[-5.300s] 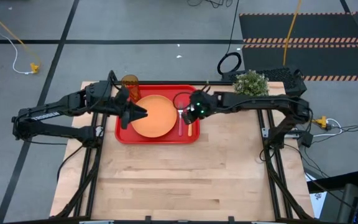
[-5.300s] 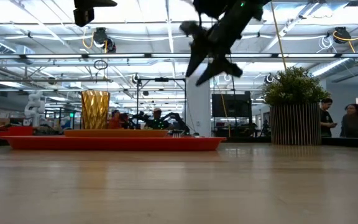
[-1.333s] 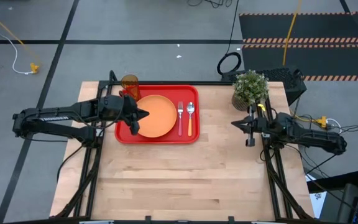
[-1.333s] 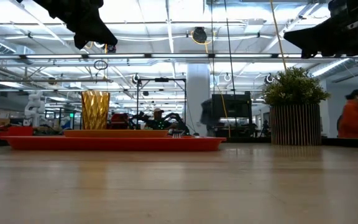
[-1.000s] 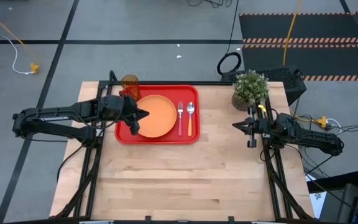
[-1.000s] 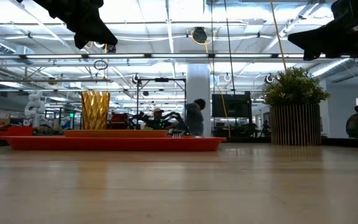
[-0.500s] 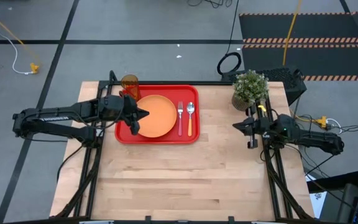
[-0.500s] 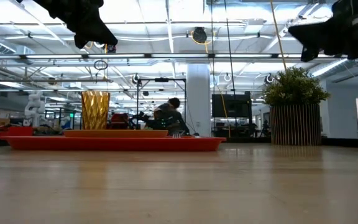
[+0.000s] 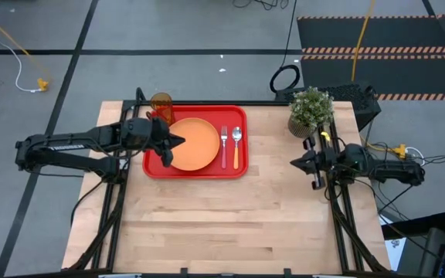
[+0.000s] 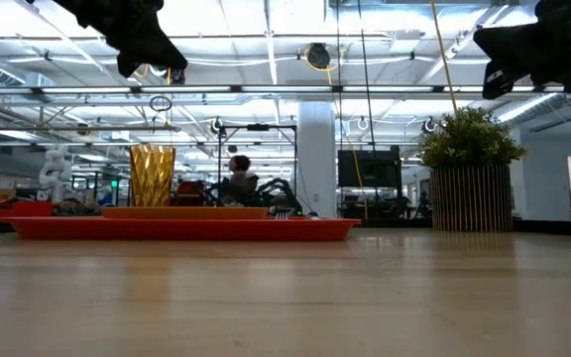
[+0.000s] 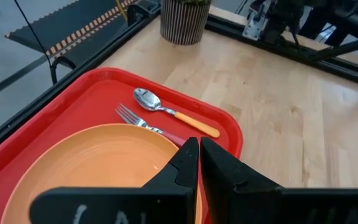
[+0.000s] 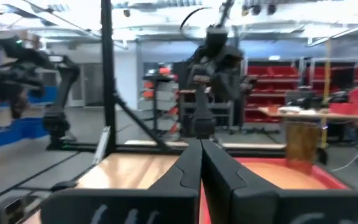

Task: Pick and place plate/cup/fork/spoon on tray
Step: Return to Home Position

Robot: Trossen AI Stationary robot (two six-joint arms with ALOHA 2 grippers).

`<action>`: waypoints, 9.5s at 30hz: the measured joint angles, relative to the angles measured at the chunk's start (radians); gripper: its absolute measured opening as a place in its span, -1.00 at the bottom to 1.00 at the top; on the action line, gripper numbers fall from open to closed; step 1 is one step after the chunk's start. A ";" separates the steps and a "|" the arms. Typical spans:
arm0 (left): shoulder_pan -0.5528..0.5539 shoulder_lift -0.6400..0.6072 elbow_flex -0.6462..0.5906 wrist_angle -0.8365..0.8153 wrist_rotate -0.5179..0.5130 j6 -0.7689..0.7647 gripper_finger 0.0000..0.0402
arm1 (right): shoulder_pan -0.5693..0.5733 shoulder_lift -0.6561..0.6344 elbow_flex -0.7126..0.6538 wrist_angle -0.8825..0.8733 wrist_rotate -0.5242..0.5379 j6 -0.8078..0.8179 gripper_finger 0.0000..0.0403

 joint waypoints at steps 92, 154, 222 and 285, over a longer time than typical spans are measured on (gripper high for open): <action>-0.043 -0.244 -0.135 0.027 0.056 0.213 -0.98 | 0.145 0.054 -0.002 -0.147 0.207 -0.286 -1.00; -0.291 -0.881 -0.783 0.434 0.202 0.326 -1.00 | 0.145 0.054 -0.003 -0.142 0.204 -0.286 -1.00; -0.164 -0.874 -0.782 0.436 0.195 0.391 -0.97 | 0.145 0.054 -0.002 -0.144 0.204 -0.286 -1.00; -0.164 -0.873 -0.782 0.436 0.194 0.391 -0.97 | 0.145 0.054 -0.003 -0.144 0.204 -0.286 -1.00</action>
